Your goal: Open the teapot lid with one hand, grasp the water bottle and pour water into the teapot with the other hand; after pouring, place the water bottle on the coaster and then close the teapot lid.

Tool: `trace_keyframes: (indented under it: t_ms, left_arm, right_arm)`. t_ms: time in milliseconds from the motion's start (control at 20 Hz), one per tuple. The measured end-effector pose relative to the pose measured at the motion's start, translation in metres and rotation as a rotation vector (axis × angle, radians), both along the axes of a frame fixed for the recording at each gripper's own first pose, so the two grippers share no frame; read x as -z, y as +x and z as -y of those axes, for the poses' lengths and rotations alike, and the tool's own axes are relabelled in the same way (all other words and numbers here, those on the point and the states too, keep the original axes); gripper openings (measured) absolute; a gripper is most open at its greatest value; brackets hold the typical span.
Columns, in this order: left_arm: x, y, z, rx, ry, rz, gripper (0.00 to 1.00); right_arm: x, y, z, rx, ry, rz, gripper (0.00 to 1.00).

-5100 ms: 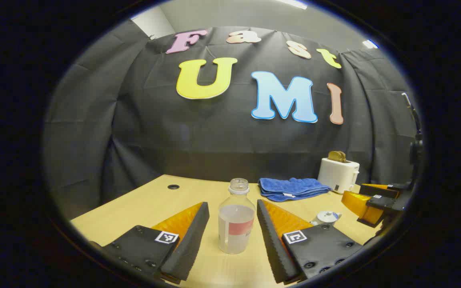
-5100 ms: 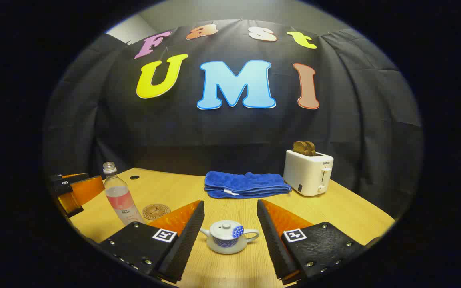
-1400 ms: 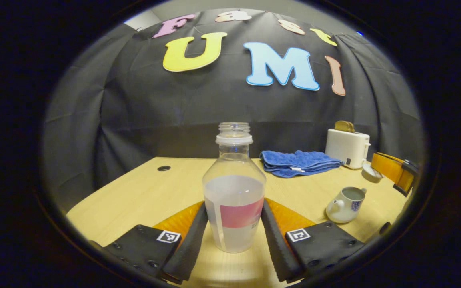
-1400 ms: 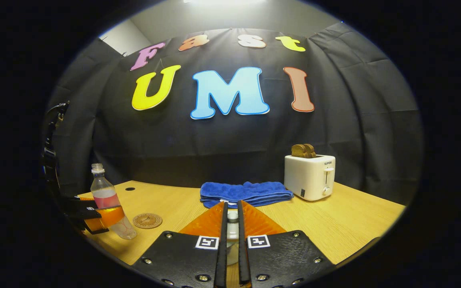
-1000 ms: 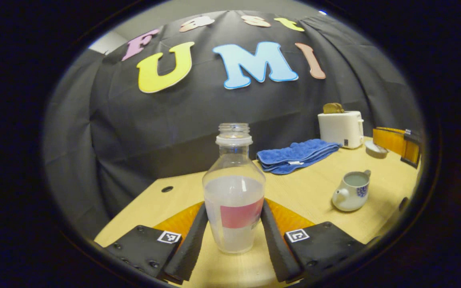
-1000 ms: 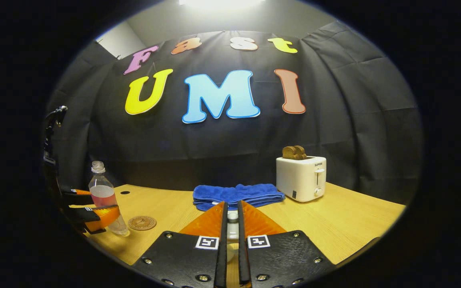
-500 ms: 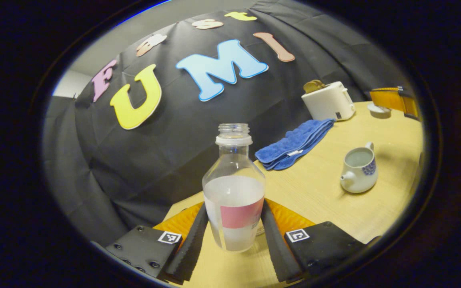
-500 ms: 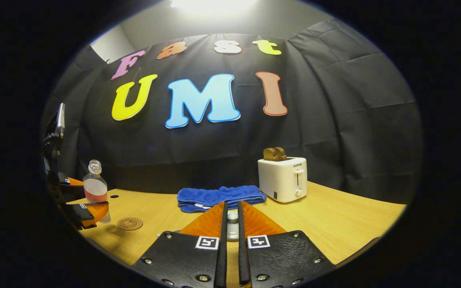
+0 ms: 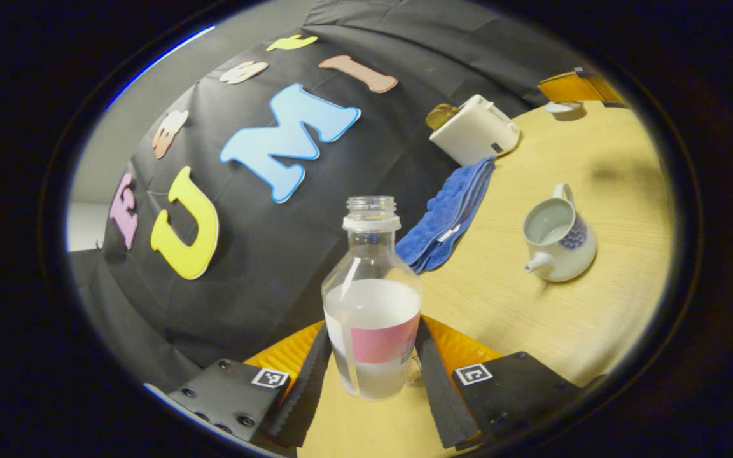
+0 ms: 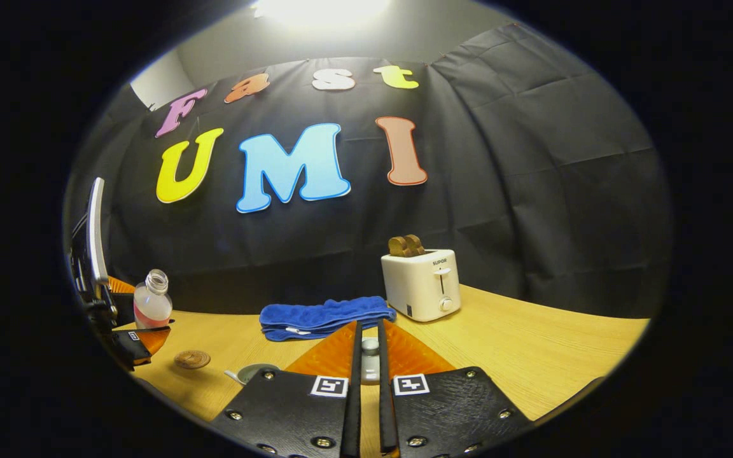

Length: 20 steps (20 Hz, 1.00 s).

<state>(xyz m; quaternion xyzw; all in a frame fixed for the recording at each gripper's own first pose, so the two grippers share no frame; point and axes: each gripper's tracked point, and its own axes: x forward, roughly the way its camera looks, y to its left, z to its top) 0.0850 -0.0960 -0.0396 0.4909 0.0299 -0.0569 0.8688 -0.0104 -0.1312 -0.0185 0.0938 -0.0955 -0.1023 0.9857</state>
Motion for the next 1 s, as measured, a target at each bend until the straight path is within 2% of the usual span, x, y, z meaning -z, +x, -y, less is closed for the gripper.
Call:
trace_keyframes:
  t_ms: [500,1000]
  left_arm:
    - [-0.01,0.012,0.02,0.043,0.336,0.04,0.86]
    - [0.004,0.022,0.036,0.093,0.565,0.037,0.85]
  right_arm:
    - [0.007,-0.005,0.008,-0.001,0.043,-0.004,0.12]
    - [0.008,-0.005,0.008,0.0,0.041,-0.009,0.12]
